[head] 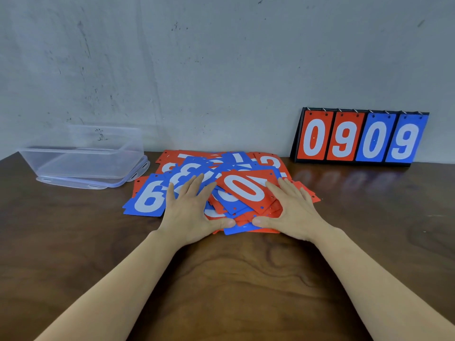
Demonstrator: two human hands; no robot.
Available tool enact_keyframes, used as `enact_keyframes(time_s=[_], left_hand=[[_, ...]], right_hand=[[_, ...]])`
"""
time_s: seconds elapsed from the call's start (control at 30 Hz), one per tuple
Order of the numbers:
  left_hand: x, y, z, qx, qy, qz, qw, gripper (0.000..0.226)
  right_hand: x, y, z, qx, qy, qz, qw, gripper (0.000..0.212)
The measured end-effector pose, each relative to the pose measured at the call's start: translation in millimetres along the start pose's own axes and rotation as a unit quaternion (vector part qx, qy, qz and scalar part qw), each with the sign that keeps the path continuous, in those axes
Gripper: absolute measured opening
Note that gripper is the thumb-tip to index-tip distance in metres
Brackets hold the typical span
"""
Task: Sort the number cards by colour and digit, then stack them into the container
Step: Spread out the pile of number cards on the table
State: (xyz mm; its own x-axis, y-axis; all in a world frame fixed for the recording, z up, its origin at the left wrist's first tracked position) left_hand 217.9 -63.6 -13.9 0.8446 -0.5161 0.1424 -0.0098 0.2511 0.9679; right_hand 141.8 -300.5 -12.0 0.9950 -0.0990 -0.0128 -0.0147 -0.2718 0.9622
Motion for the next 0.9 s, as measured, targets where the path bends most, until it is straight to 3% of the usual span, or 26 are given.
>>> enact_keyframes(time_s=[0.1,0.27,0.43,0.5,0.6,0.9], left_hand=[[-6.1,-2.2,3.8,-0.002,-0.009,-0.027,1.000,0.123],[-2.5,1.8,6.2,0.002,0.000,-0.021,1.000,0.122],[-16.9,10.8,-6.5,-0.052,0.018,0.009,0.998,0.119],[-23.2,15.3,-18.3,-0.086,0.045,0.039,0.994,0.113],[-33.2,16.2,-30.6,-0.119,0.073,0.063,0.988,0.111],[-41.5,17.6,-16.8,-0.127,0.054,0.077,0.987,0.106]], right_hand=[[-11.7,-8.3,-5.7,-0.016,0.037,-0.009,0.999,0.122],[-12.9,-2.7,0.3,0.017,0.006,-0.016,1.000,0.125],[-12.3,12.5,-11.8,0.125,-0.029,0.089,0.988,0.088],[-1.4,15.4,-12.7,0.123,-0.064,0.118,0.983,0.086],[9.3,8.1,-16.9,0.110,-0.091,0.094,0.985,0.088],[-0.8,7.1,-14.5,0.126,-0.076,0.162,0.976,0.071]])
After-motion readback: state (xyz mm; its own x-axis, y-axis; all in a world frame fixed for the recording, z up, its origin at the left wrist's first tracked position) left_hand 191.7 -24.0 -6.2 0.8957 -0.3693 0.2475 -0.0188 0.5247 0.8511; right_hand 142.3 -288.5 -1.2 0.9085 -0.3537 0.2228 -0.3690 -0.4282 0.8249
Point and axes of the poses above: each hand's wrist, its own x-axis towards the middle knuckle, its own y-axis out of the back of the hand, z = x × y, the point moved 2 cm from there along x, towards the middle knuckle, and after that the axes turned 2 degrees about -x, right-handed, at the moved point
